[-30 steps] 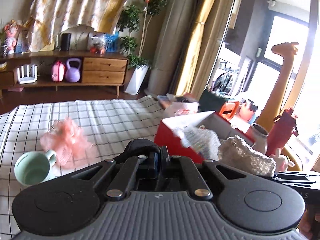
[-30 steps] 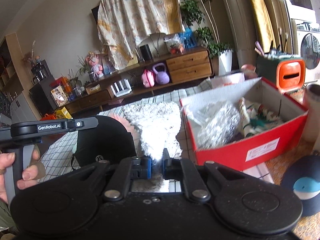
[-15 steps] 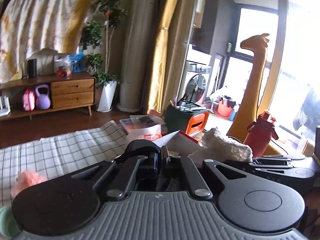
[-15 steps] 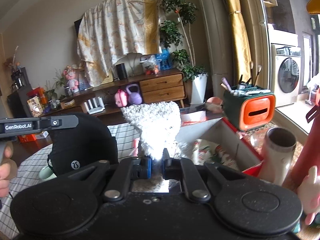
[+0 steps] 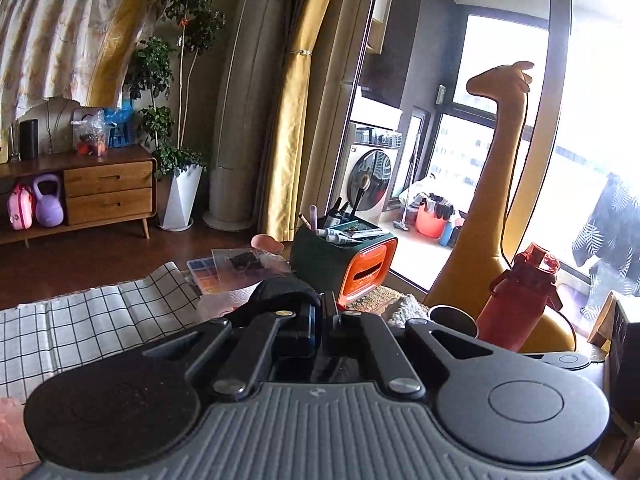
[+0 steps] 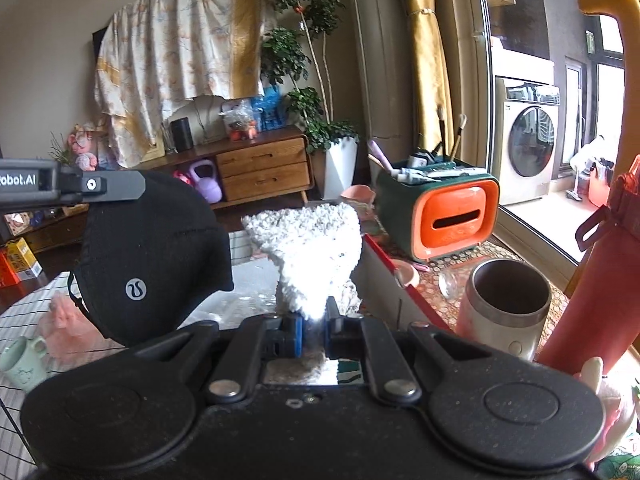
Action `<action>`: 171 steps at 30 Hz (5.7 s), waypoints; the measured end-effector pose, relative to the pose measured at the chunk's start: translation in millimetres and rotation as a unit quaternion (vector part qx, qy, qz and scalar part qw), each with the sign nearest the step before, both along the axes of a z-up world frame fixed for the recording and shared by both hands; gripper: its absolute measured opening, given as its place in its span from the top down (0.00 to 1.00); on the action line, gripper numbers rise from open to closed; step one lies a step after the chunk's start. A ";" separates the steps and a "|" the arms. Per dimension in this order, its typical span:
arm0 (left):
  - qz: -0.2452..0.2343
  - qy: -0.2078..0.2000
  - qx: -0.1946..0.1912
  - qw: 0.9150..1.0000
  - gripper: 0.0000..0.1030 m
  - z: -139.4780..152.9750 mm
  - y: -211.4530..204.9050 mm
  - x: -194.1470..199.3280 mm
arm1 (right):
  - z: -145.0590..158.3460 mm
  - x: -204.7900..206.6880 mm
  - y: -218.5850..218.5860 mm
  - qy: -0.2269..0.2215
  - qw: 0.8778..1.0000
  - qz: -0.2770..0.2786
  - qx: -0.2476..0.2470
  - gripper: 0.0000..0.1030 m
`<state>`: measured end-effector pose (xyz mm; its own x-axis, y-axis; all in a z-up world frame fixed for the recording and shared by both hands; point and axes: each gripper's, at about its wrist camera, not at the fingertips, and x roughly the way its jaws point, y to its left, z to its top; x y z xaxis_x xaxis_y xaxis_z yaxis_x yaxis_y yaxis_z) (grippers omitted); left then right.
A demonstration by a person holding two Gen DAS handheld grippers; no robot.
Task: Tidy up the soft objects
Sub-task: 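Carry both cloths over the red box, white in right gripper, black in left, then open both grippers over the box, releasing the white and black cloths, then withdraw both grippers from the red box back over the table, then grasp the pink bath puff with the right gripper while the left grasps the white napkin, then carry the bath puff in the right gripper and napkin in the left over the box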
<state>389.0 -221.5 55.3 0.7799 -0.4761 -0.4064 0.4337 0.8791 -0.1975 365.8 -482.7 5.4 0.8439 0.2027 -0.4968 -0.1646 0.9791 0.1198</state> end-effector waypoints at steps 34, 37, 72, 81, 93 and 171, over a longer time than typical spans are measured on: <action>0.010 0.138 0.041 0.989 0.96 -115.9 -19.9 56.4 | -67.8 54.2 17.0 0.079 0.996 0.010 -0.047 0.66; 0.018 0.140 0.051 0.989 0.95 -112.3 -18.6 52.7 | -65.4 50.1 17.0 0.076 0.996 0.008 -0.049 0.56; 0.048 0.099 0.009 0.994 0.08 -22.8 127.1 -110.9 | 13.1 -77.5 75.9 0.025 0.995 0.093 0.019 0.00; 0.121 0.090 0.017 0.988 0.00 -30.2 195.5 -151.8 | 14.9 -101.3 127.0 0.033 0.989 0.141 0.024 0.00; 0.194 0.057 0.052 0.978 0.00 -79.0 224.5 -186.2 | 7.2 -84.4 192.2 0.070 0.981 0.180 0.009 0.00; 0.238 0.097 0.091 0.962 0.87 -192.8 216.7 -145.4 | -60.4 56.3 350.6 0.143 0.959 0.244 -0.017 0.75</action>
<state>243.6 -4.8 -137.5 0.7936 0.0082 -0.6084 -0.0551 0.9968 -0.0584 422.0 -132.1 -55.0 0.4801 0.5190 -0.7072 -0.5699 0.7974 0.1982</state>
